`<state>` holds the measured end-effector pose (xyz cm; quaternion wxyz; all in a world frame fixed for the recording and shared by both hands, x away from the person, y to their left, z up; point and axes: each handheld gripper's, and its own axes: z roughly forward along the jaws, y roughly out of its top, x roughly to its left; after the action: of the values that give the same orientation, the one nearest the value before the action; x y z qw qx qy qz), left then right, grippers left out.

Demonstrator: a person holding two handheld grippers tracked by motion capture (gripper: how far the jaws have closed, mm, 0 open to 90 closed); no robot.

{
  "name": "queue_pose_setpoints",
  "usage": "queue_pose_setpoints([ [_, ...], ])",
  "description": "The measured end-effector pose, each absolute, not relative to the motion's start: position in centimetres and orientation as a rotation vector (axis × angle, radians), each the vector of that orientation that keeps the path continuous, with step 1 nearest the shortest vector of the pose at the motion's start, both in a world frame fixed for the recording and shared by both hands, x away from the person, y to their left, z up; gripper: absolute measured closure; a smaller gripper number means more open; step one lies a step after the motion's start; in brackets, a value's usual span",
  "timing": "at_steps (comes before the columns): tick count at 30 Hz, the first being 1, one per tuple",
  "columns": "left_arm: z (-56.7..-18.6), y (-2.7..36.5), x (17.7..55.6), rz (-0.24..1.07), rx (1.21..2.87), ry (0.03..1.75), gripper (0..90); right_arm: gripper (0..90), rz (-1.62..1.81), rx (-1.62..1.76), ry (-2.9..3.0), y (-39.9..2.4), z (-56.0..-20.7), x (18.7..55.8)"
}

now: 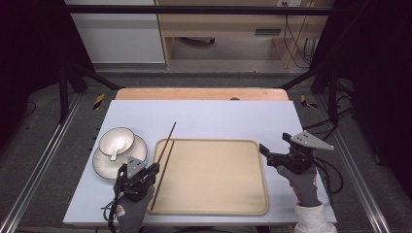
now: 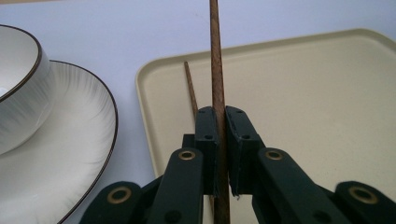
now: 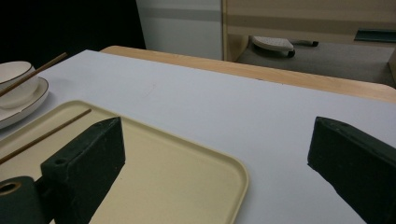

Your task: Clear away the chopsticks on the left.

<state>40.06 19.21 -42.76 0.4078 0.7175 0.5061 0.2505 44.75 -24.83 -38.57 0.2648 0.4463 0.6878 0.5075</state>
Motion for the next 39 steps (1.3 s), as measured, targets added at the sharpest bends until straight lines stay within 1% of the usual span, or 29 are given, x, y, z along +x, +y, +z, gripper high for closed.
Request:
queue_pose_setpoints([
  [6,-43.3,18.3,39.8,0.646,1.793,1.284,84.0,4.2,1.374,1.207,1.857,-24.8,-38.6,44.7],
  [16,-45.0,16.9,39.0,0.628,1.754,1.305,84.0,4.2,1.373,1.205,1.858,-24.8,-38.6,44.8],
  [20,-45.9,16.4,38.9,0.611,1.762,1.315,84.0,4.2,1.373,1.207,1.859,-24.7,-38.6,44.8],
  [28,-47.1,15.4,38.9,0.618,1.806,1.326,84.0,4.2,1.361,1.203,1.871,-24.5,-38.8,44.9],
  [39,-48.0,15.5,39.0,0.613,1.838,1.375,84.0,4.2,1.358,1.208,1.873,-24.5,-38.9,45.0],
])
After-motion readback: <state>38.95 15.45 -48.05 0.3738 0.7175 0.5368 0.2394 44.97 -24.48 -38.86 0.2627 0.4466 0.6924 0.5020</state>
